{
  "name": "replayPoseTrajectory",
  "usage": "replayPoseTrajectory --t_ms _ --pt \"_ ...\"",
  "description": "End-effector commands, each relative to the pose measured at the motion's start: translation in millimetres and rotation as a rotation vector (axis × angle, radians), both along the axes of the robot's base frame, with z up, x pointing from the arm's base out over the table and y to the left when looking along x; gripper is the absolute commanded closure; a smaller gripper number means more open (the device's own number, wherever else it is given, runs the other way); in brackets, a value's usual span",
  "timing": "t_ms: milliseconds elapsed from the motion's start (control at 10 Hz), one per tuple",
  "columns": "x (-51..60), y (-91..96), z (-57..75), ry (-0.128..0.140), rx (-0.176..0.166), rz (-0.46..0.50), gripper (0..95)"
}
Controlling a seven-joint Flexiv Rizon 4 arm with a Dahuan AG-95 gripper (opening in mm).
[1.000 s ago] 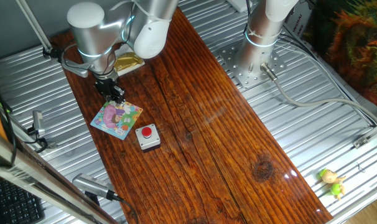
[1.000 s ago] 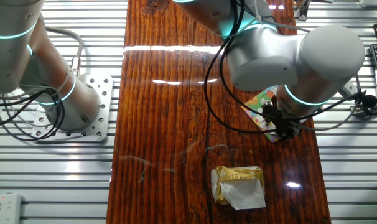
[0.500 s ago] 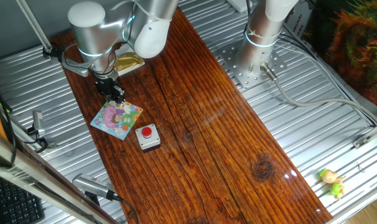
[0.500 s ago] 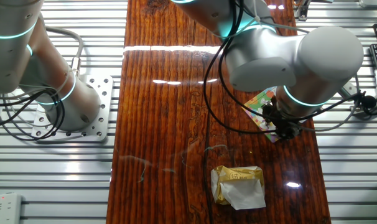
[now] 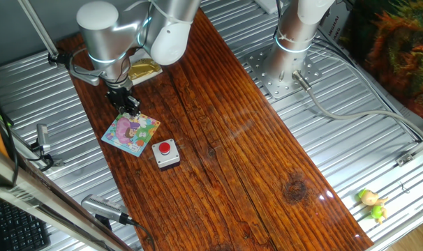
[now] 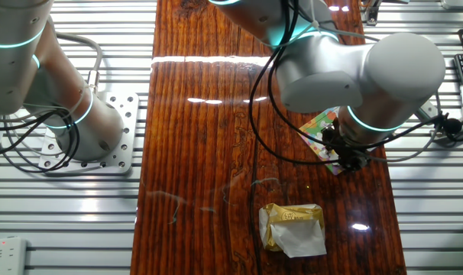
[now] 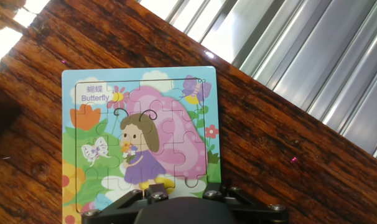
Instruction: Assemble one piece of a puzzle
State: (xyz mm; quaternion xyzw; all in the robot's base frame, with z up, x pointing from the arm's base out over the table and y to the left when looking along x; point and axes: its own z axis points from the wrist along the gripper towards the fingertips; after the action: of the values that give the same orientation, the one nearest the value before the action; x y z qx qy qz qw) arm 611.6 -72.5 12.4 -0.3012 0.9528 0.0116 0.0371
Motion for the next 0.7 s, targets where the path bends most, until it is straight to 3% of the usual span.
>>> replayPoseTrajectory --t_ms 100,600,700 --pt "-0.1 0.0 -0.4 0.0 0.0 0.003 95.0" --pt "-0.1 0.0 -0.4 -0.002 0.003 0.003 95.0" --pt "-0.1 0.0 -0.4 -0.002 0.006 0.003 76.0"
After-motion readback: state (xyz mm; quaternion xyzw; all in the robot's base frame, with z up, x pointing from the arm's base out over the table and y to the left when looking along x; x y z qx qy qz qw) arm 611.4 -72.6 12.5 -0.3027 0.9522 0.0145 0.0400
